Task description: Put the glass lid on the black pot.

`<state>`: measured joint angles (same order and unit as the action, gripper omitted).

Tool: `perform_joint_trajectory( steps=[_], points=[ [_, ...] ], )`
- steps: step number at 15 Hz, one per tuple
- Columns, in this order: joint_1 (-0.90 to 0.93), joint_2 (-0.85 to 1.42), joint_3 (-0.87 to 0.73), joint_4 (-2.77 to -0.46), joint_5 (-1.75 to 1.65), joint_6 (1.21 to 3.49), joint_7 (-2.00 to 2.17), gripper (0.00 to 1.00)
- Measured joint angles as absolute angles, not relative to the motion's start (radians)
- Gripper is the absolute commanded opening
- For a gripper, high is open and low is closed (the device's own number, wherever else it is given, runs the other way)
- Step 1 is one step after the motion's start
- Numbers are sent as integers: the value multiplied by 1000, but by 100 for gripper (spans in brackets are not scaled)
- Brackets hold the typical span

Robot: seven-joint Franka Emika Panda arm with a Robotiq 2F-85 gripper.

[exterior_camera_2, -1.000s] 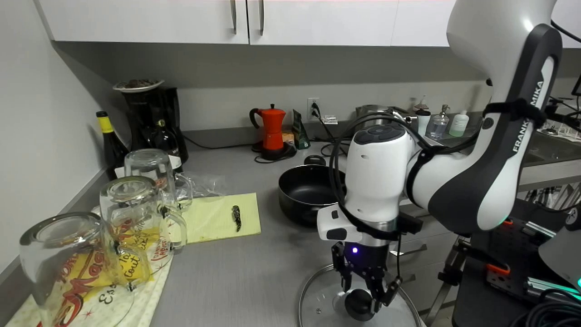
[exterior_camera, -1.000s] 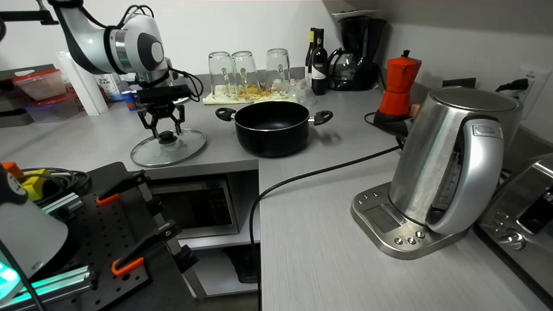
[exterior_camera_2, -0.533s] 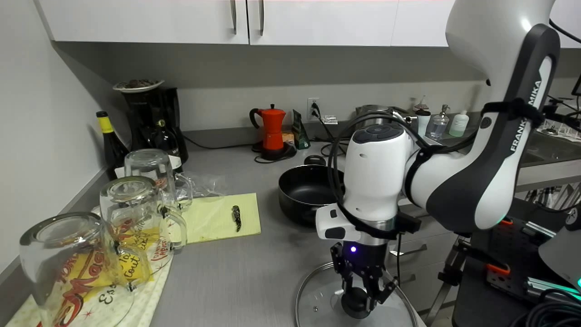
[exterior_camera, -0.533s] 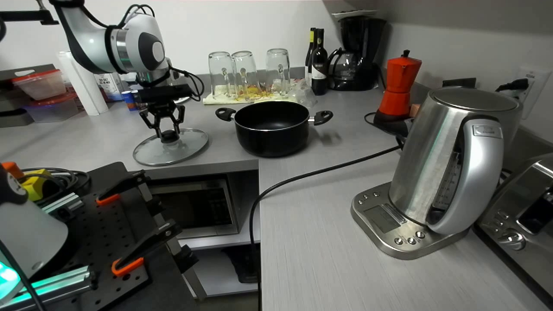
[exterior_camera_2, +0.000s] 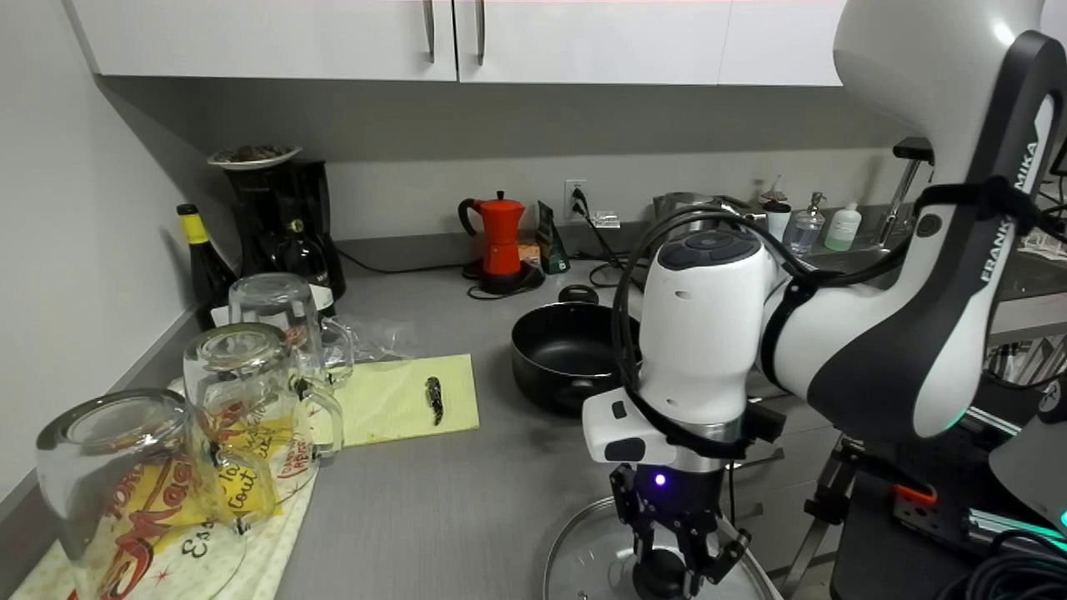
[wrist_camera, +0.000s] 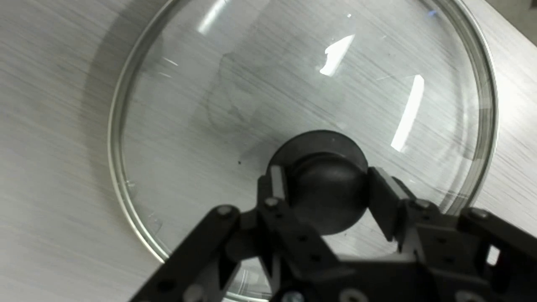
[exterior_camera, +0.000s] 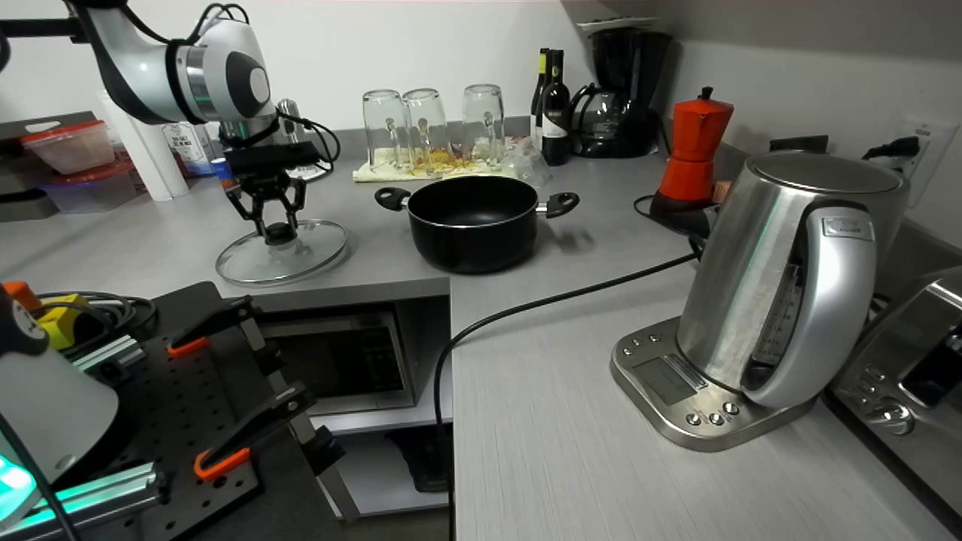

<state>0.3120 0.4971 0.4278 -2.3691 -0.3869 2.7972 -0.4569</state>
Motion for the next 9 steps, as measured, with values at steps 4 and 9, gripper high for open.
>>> perform_joint_trajectory(
  steps=[4, 9],
  points=[
    [366, 463, 434, -2367, -387, 2753, -435, 25],
    [412, 394, 434, -2359, -387, 2683, -396, 25]
  ],
)
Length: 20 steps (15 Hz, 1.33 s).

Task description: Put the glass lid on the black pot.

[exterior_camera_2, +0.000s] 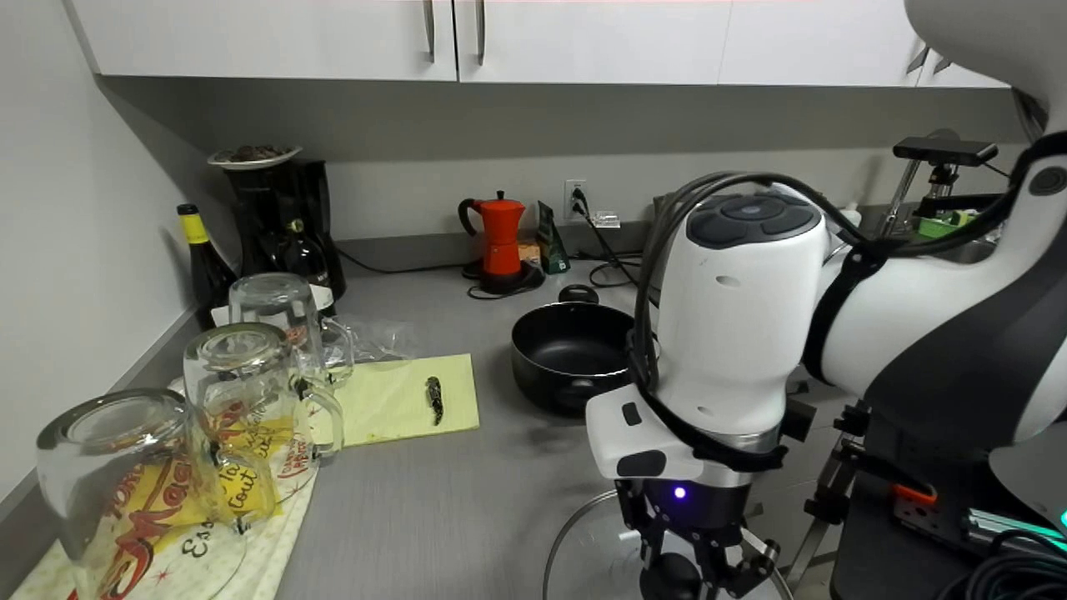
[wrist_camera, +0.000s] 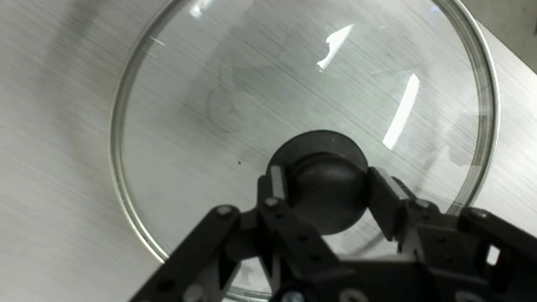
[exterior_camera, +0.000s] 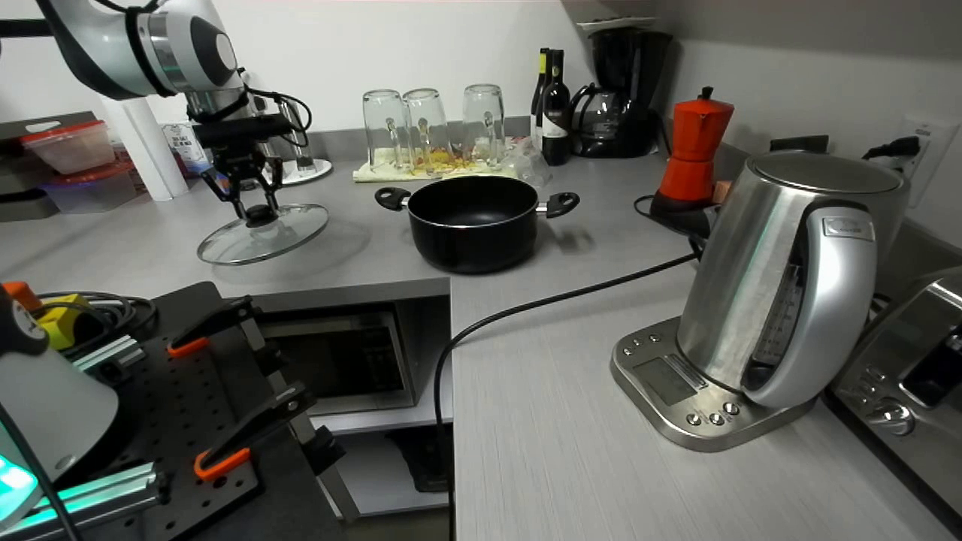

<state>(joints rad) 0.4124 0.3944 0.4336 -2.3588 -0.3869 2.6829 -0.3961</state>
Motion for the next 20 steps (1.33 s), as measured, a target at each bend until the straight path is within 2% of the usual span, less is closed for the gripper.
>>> perform_joint_trajectory(
  steps=[8, 20],
  points=[
    [410, 261, 429, -2355, -381, 2667, -350, 25],
    [290, 61, 341, -2352, -248, 2667, -331, 25]
  ],
)
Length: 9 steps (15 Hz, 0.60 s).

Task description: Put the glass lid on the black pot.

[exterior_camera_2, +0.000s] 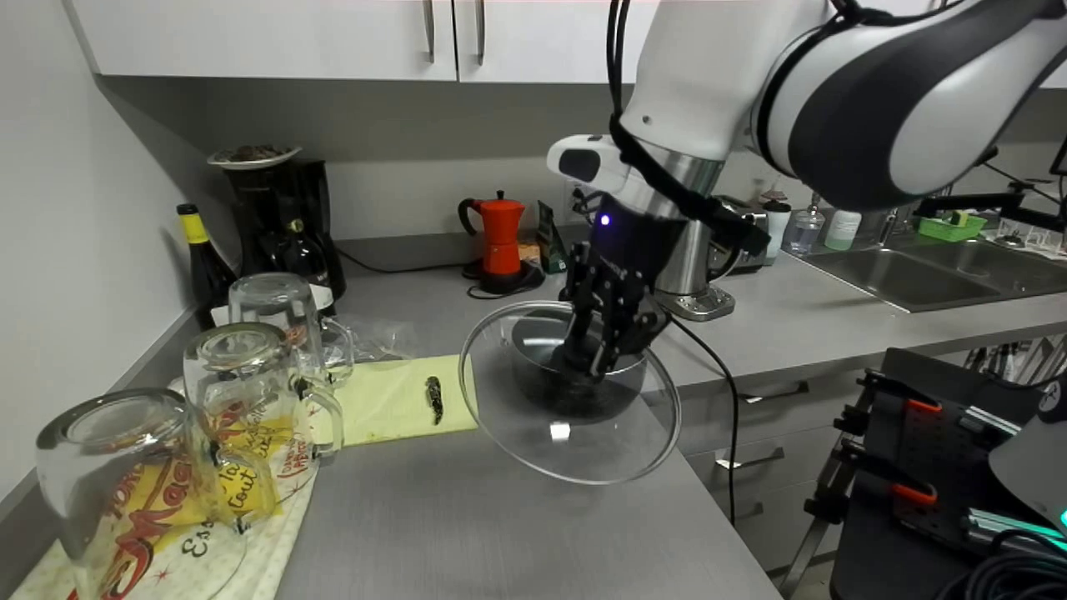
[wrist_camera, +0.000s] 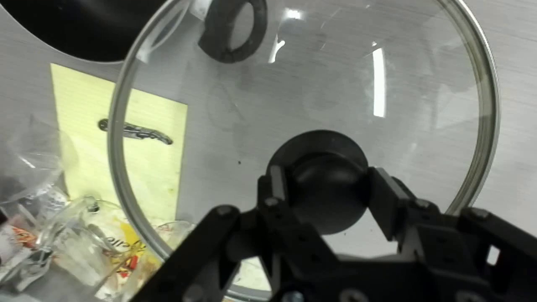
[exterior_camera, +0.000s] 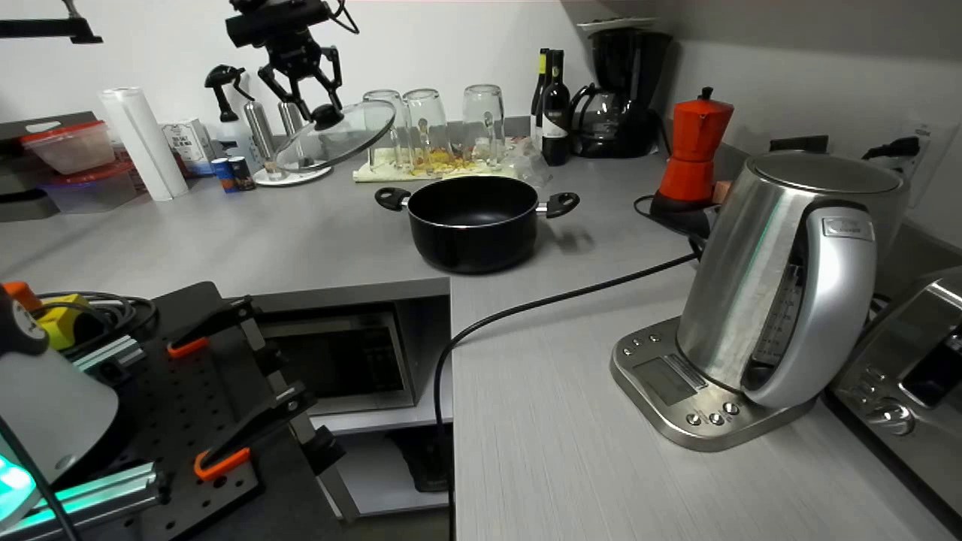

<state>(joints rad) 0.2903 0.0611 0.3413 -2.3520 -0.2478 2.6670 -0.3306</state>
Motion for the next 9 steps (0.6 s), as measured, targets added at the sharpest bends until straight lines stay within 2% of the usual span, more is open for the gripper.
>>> perform_joint_trajectory(
  steps=[9],
  points=[
    [180, 28, 206, -2287, -197, 2643, -329, 25]
  ],
)
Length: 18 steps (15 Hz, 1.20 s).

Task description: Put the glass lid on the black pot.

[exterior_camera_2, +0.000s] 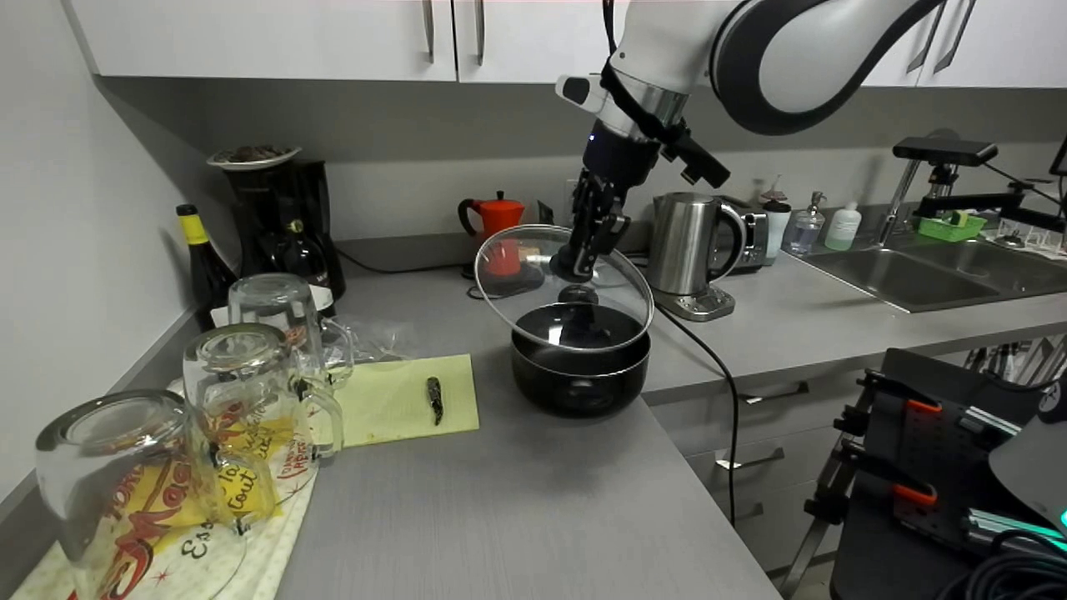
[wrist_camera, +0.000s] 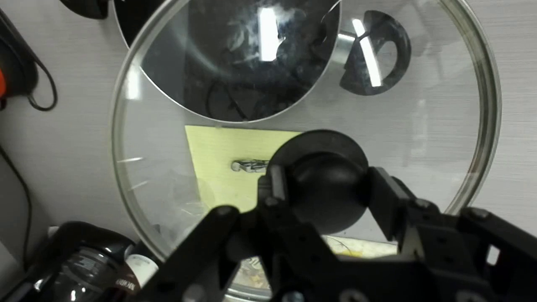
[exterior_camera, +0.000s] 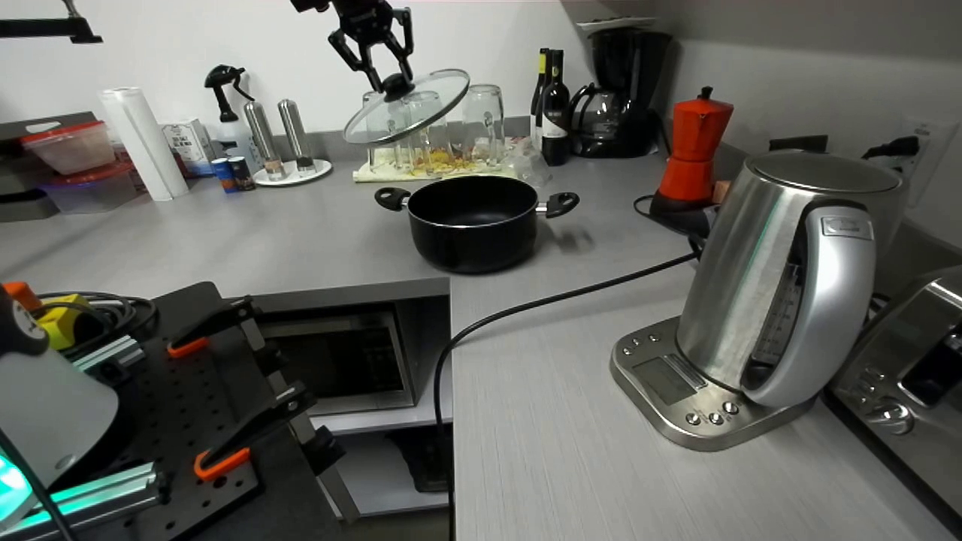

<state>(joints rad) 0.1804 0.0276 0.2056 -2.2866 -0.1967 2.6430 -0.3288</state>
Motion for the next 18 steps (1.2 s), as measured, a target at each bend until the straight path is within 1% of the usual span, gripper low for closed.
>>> perform_joint_trajectory(
  steps=[5, 11, 18],
  points=[
    [131, 56, 151, -2234, -190, 2573, -325, 25],
    [84, 158, 120, -2139, -149, 2480, -329, 25],
    [50, 299, 114, -2040, -134, 2462, -330, 25]
  ],
)
